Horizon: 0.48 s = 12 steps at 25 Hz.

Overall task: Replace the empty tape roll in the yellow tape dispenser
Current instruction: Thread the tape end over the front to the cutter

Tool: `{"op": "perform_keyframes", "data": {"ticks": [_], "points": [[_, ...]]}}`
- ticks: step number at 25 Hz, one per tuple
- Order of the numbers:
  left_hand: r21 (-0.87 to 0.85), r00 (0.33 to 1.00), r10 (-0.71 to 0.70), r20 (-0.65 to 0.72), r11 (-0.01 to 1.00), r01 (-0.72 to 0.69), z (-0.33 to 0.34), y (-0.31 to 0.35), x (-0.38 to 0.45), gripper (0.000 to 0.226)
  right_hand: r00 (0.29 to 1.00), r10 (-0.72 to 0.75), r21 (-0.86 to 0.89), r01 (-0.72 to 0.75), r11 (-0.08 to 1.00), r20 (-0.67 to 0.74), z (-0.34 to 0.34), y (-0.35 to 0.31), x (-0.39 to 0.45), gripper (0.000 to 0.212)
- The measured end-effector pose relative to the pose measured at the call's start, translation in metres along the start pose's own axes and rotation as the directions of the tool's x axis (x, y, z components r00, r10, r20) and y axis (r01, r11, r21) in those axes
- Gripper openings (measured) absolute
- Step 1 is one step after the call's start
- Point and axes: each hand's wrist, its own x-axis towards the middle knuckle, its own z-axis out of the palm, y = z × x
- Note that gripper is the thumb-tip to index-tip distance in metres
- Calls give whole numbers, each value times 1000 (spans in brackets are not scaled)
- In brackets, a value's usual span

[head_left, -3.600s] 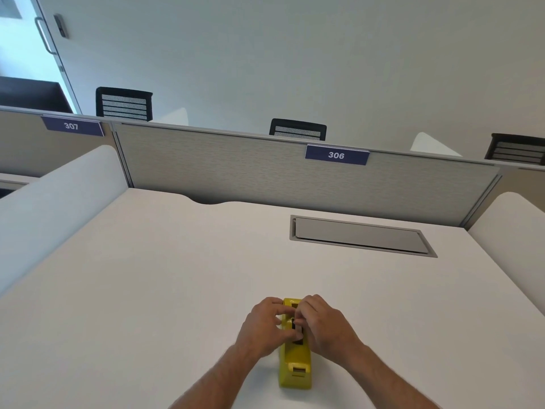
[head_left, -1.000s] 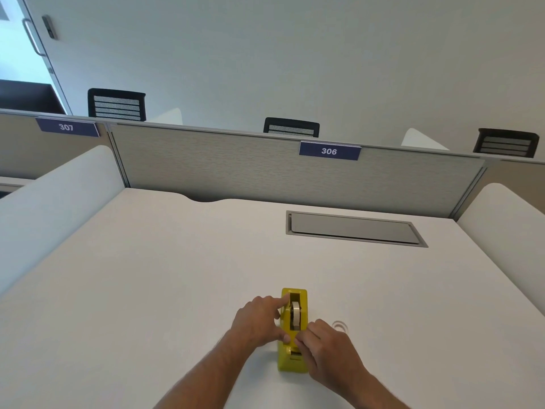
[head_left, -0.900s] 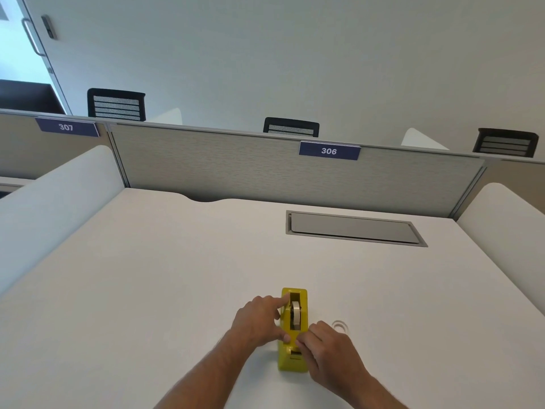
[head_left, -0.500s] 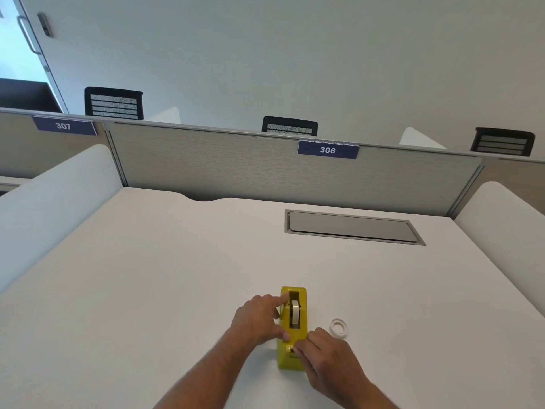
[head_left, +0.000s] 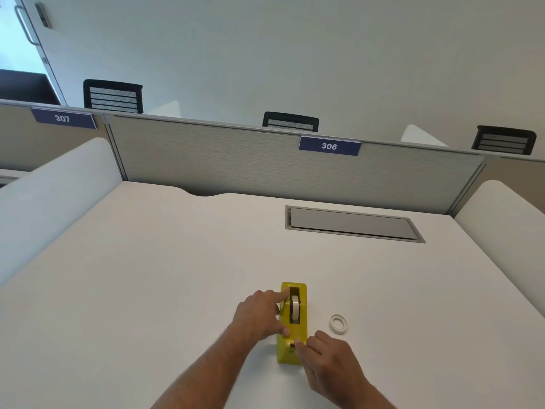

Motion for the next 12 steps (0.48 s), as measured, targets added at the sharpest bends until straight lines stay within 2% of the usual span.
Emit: {"op": "perform_keyframes", "data": {"ticks": [4, 12], "points": [[27, 1000, -2, -9, 1000, 3, 2, 1, 0, 96, 999, 33, 8, -33, 999, -30, 1, -1, -2, 19], [47, 1000, 10, -13, 999, -9, 2, 1, 2, 95, 999, 44, 32, -44, 999, 18, -1, -8, 2, 22]]}}
